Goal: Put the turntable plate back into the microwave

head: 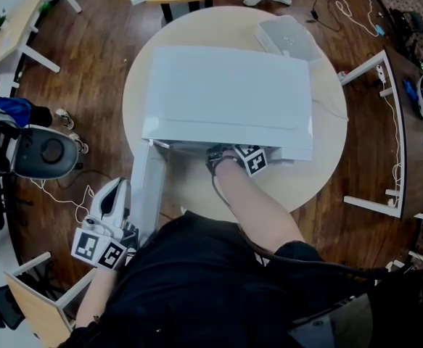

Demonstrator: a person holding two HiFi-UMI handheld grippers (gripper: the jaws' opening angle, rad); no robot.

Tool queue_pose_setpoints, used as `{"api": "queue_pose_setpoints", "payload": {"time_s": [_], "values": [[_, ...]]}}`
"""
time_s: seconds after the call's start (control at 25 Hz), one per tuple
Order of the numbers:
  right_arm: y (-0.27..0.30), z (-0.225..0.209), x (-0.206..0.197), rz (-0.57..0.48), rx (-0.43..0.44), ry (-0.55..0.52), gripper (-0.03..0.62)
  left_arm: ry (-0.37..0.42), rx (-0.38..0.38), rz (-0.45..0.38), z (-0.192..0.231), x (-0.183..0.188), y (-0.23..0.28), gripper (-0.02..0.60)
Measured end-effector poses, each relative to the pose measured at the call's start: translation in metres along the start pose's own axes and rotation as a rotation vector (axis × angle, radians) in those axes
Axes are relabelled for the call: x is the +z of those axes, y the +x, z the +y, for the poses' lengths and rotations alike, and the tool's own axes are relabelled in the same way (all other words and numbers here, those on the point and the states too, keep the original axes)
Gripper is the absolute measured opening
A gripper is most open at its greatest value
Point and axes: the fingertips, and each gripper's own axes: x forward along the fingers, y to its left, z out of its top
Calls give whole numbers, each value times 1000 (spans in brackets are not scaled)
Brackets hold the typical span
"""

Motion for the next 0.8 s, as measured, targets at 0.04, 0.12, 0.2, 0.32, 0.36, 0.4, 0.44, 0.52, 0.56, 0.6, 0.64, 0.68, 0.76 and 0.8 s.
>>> {"api": "queue_pose_setpoints", "payload": {"time_s": [0.04,0.12,0.2,0.32,0.36,0.4,0.44,0.52,0.56,0.6,0.64,0.68,0.76,0.8], "values": [[0,0,0,-3,4,13,32,3,-2,1,0,0,0,3],[1,0,0,-8,13,36,34,6,-6,4,-1,0,1,3],[0,1,0,-12,18,51,37,7,-8,6,-2,0,1,3],[-1,3,-2,-14,32,58,40,7,-11,10,-2,1,0,3],[-1,5,-3,-12,39,56,40,7,-12,10,-2,1,1,3],[0,5,-3,-10,46,54,46,7,-14,9,-2,1,1,3],[0,6,-3,-12,51,53,75,7,-17,9,-3,0,2,3],[-2,6,-1,-26,56,48,121,10,-23,11,-4,0,2,3],[-3,5,0,-34,57,45,130,11,-26,11,-4,0,2,3],[-4,5,2,-40,58,43,141,13,-30,12,-5,-1,3,3],[-5,4,2,-44,59,41,143,14,-33,12,-5,-1,2,3],[-7,4,2,-47,59,38,144,16,-36,12,-6,-1,2,3],[-10,5,1,-50,60,32,147,18,-43,12,-7,-1,2,3],[-11,5,1,-50,59,30,152,20,-47,12,-8,-1,2,3]]}}
